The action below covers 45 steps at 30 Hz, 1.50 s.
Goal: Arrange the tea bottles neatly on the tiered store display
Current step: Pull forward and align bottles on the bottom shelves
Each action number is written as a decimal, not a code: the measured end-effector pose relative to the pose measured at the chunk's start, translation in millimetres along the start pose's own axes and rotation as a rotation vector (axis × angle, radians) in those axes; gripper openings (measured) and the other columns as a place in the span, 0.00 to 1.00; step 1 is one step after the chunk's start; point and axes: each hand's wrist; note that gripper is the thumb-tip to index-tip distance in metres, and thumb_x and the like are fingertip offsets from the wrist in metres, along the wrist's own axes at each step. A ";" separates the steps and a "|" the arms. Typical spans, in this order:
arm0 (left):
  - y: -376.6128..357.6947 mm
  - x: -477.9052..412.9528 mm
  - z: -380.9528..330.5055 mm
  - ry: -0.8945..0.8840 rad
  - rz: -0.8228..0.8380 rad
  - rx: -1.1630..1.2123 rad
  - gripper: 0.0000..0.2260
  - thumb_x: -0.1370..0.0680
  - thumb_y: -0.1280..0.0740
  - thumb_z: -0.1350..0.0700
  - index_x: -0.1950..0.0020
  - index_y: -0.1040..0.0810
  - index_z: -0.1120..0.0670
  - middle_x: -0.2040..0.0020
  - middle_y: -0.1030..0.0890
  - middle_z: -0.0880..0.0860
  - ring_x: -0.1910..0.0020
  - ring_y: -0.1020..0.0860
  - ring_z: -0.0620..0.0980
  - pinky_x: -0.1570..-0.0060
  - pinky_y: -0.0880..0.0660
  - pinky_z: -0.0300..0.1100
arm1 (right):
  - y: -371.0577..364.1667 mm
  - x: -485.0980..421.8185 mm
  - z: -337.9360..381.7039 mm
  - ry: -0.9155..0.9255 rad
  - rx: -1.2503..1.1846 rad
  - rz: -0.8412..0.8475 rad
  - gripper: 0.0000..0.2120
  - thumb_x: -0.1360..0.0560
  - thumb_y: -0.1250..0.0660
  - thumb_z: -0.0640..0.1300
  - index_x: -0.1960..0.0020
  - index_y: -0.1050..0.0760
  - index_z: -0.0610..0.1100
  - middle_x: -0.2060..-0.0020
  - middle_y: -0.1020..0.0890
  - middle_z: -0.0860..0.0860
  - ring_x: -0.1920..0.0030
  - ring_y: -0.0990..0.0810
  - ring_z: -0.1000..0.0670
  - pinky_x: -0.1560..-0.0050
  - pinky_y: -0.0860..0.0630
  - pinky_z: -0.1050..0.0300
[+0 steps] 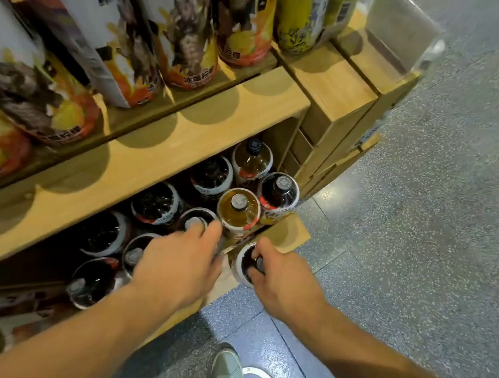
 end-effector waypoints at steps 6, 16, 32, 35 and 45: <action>-1.1 -95.6 -34.6 0.082 0.035 -0.104 0.22 0.20 0.40 0.42 0.33 0.42 0.51 0.48 0.23 0.55 0.58 0.20 0.59 0.68 0.30 0.48 | -1.3 2.8 -4.8 0.046 0.013 0.020 0.12 0.19 0.39 0.53 0.43 0.40 0.51 0.52 0.21 0.41 0.50 0.22 0.36 0.59 0.28 0.49; -10.6 -92.8 -37.2 -0.027 0.181 0.026 0.13 0.19 0.42 0.50 0.38 0.39 0.54 0.51 0.23 0.55 0.59 0.24 0.60 0.66 0.32 0.49 | -3.1 0.8 -0.1 0.073 -0.014 0.020 0.10 0.19 0.39 0.50 0.43 0.40 0.50 0.52 0.21 0.41 0.52 0.22 0.35 0.60 0.31 0.50; 19.8 7.7 -29.9 -0.081 0.121 0.146 0.18 0.20 0.44 0.38 0.45 0.45 0.49 0.55 0.21 0.51 0.61 0.21 0.56 0.66 0.32 0.46 | 7.7 10.8 -17.1 0.101 0.201 0.012 0.13 0.21 0.37 0.44 0.40 0.38 0.50 0.52 0.19 0.42 0.54 0.20 0.37 0.56 0.21 0.47; 15.6 30.9 -33.2 -0.107 0.185 0.132 0.19 0.20 0.44 0.39 0.38 0.44 0.50 0.48 0.20 0.52 0.54 0.19 0.57 0.61 0.26 0.48 | 18.6 7.3 -10.7 0.114 0.222 0.013 0.09 0.21 0.36 0.43 0.43 0.33 0.49 0.53 0.20 0.43 0.54 0.20 0.37 0.61 0.27 0.51; -20.3 104.5 -16.2 0.119 0.421 0.326 0.21 0.21 0.41 0.40 0.34 0.41 0.48 0.50 0.22 0.48 0.49 0.19 0.53 0.51 0.24 0.46 | 24.9 -39.9 44.1 0.202 0.335 -0.013 0.14 0.24 0.36 0.37 0.43 0.30 0.51 0.57 0.25 0.44 0.58 0.25 0.40 0.61 0.25 0.50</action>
Point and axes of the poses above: each hand's wrist, its own x-axis away from the middle knuckle, its own y-axis out of the back of the hand, z = x × y
